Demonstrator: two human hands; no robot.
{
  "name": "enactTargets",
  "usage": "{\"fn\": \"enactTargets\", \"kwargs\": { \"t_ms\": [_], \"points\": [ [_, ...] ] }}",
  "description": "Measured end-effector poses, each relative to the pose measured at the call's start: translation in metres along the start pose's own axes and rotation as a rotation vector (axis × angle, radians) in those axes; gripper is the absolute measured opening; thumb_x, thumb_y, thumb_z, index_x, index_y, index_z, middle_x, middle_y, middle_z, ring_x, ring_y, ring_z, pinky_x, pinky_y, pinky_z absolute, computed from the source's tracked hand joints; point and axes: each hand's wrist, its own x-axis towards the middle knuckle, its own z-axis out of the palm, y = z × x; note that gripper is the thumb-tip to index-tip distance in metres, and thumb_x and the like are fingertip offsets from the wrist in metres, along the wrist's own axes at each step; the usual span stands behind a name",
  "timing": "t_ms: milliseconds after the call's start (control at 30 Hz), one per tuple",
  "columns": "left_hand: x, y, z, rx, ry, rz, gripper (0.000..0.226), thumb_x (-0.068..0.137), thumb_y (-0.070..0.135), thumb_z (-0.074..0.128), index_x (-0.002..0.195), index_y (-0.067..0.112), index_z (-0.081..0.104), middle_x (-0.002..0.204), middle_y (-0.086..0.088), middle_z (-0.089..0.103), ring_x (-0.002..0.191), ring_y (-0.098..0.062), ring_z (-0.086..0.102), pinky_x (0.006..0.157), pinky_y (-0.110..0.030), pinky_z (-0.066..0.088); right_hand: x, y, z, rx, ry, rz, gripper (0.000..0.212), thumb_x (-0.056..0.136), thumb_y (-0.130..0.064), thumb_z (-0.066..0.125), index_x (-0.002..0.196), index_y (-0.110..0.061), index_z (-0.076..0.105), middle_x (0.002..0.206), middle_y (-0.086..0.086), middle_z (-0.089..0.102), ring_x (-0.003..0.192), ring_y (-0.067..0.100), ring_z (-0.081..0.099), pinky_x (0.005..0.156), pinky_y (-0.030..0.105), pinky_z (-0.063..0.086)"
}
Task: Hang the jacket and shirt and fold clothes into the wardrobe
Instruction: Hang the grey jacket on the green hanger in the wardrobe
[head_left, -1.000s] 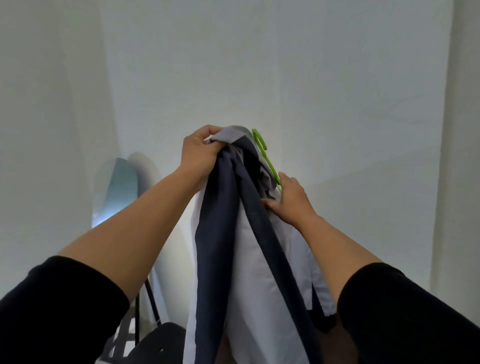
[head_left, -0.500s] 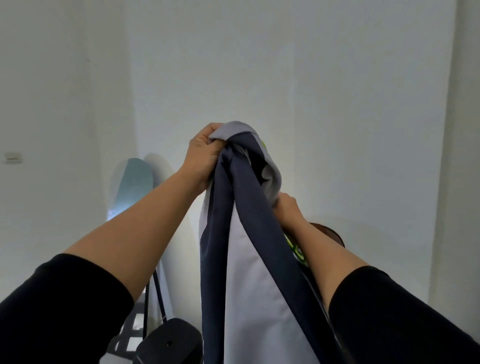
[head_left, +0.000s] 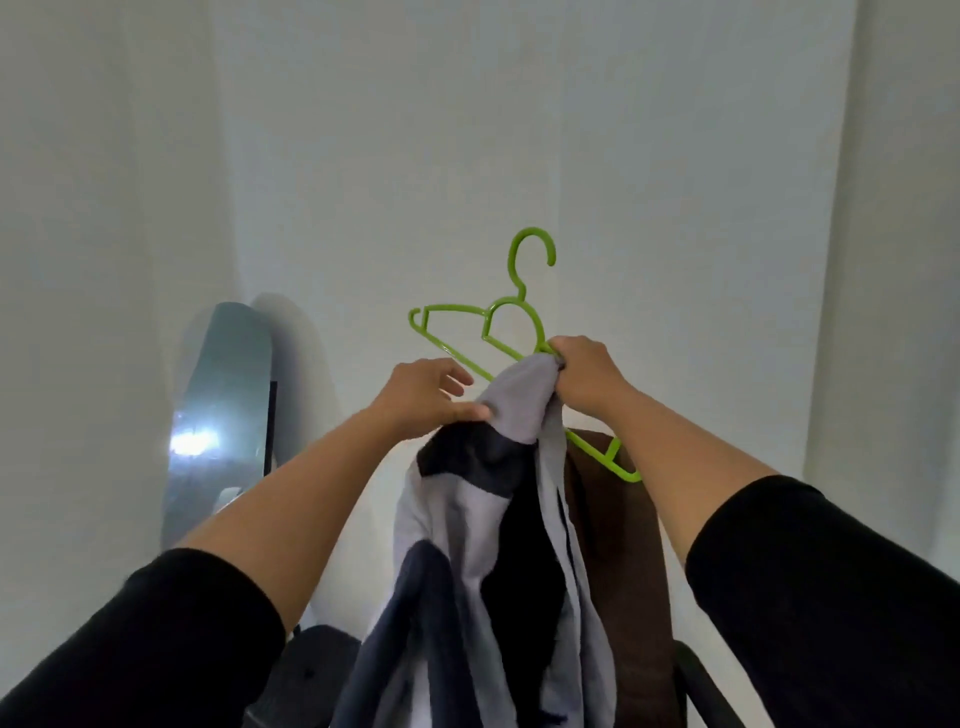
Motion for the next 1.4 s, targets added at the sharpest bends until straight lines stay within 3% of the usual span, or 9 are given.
{"fn": "enactTargets", "kwargs": {
  "t_ms": [100, 300, 533, 633, 733, 900, 1000, 1133, 1400],
  "points": [
    [0.003, 0.03, 0.026, 0.056, 0.033, 0.098, 0.052, 0.069, 0.052, 0.074, 0.107, 0.018, 0.063, 0.093, 0.009, 0.06, 0.089, -0.01, 0.058, 0.078, -0.022, 0.041, -0.004, -0.002, 0.0, -0.067, -0.017, -0.04, 0.026, 0.086, 0.006, 0.04, 0.067, -0.013, 0.041, 0.085, 0.011, 0.051, 0.079, 0.022, 0.045, 0.058, 0.027, 0.027],
    [0.012, 0.054, 0.04, 0.107, 0.115, 0.124, 0.013, 0.083, 0.03, 0.065, 0.081, 0.017, 0.062, 0.069, 0.007, 0.053, 0.076, -0.016, 0.051, 0.057, -0.02, 0.031, -0.022, 0.019, -0.016, 0.005, 0.064, 0.014, 0.027, 0.081, 0.002, 0.046, 0.061, -0.014, 0.039, 0.08, 0.012, 0.054, 0.075, 0.025, 0.045, 0.053, 0.028, 0.028],
    [0.018, 0.069, 0.031, -0.085, 0.368, 0.118, 0.015, 0.092, 0.019, 0.053, 0.097, 0.014, 0.066, 0.087, 0.004, 0.058, 0.086, -0.016, 0.051, 0.074, -0.023, 0.035, -0.06, 0.065, 0.011, 0.512, -0.023, 0.231, 0.039, 0.076, -0.052, 0.069, 0.071, -0.017, 0.055, 0.055, -0.005, 0.044, 0.049, 0.01, 0.038, 0.047, 0.023, 0.031],
    [0.016, 0.061, 0.031, -0.206, 0.432, 0.051, 0.016, 0.094, 0.016, 0.049, 0.1, 0.015, 0.064, 0.091, 0.004, 0.06, 0.085, -0.015, 0.051, 0.073, -0.024, 0.036, -0.071, 0.064, 0.032, 0.758, -0.217, 0.291, 0.039, 0.079, -0.049, 0.068, 0.071, -0.015, 0.048, 0.056, -0.002, 0.027, 0.043, 0.01, 0.023, 0.039, 0.02, 0.022],
    [0.025, 0.096, 0.045, -0.244, 0.456, 0.052, 0.016, 0.094, 0.015, 0.048, 0.097, 0.017, 0.063, 0.091, 0.003, 0.061, 0.085, -0.015, 0.052, 0.068, -0.022, 0.038, -0.065, 0.081, 0.014, 0.845, -0.251, 0.238, 0.035, 0.077, -0.043, 0.073, 0.082, -0.012, 0.058, 0.058, -0.002, 0.033, 0.046, 0.01, 0.026, 0.04, 0.02, 0.023],
    [0.039, 0.134, 0.063, -0.303, 0.445, 0.08, 0.016, 0.093, 0.017, 0.048, 0.09, 0.024, 0.061, 0.089, 0.002, 0.064, 0.083, -0.016, 0.057, 0.067, -0.022, 0.043, -0.054, 0.093, -0.006, 0.758, -0.21, 0.086, 0.038, 0.08, -0.043, 0.07, 0.096, -0.009, 0.063, 0.07, -0.004, 0.058, 0.055, 0.007, 0.049, 0.046, 0.016, 0.037],
    [0.039, 0.133, 0.066, -0.31, 0.443, 0.066, 0.015, 0.093, 0.017, 0.049, 0.092, 0.022, 0.063, 0.09, 0.0, 0.064, 0.085, -0.017, 0.057, 0.07, -0.025, 0.043, -0.051, 0.092, -0.005, 0.594, -0.122, 0.047, 0.025, 0.093, -0.035, 0.055, 0.077, -0.016, 0.059, 0.076, 0.003, 0.06, 0.072, 0.02, 0.055, 0.064, 0.03, 0.045],
    [0.04, 0.124, 0.068, -0.24, 0.448, -0.007, 0.015, 0.093, 0.018, 0.051, 0.099, 0.019, 0.065, 0.095, -0.001, 0.064, 0.089, -0.019, 0.055, 0.079, -0.03, 0.045, -0.049, 0.107, -0.012, 0.528, -0.124, 0.035, 0.035, 0.096, -0.028, 0.048, 0.064, -0.016, 0.048, 0.066, 0.001, 0.054, 0.065, 0.018, 0.049, 0.058, 0.026, 0.037],
    [0.041, 0.09, 0.078, 0.056, 0.395, -0.164, 0.023, 0.089, 0.013, 0.046, 0.099, 0.022, 0.065, 0.098, -0.009, 0.066, 0.097, -0.027, 0.056, 0.079, -0.031, 0.045, -0.036, 0.125, -0.043, 0.594, -0.252, 0.006, 0.03, 0.093, -0.027, 0.055, 0.094, 0.002, 0.06, 0.068, 0.005, 0.048, 0.06, 0.014, 0.043, 0.046, 0.02, 0.032]
  ]
}}
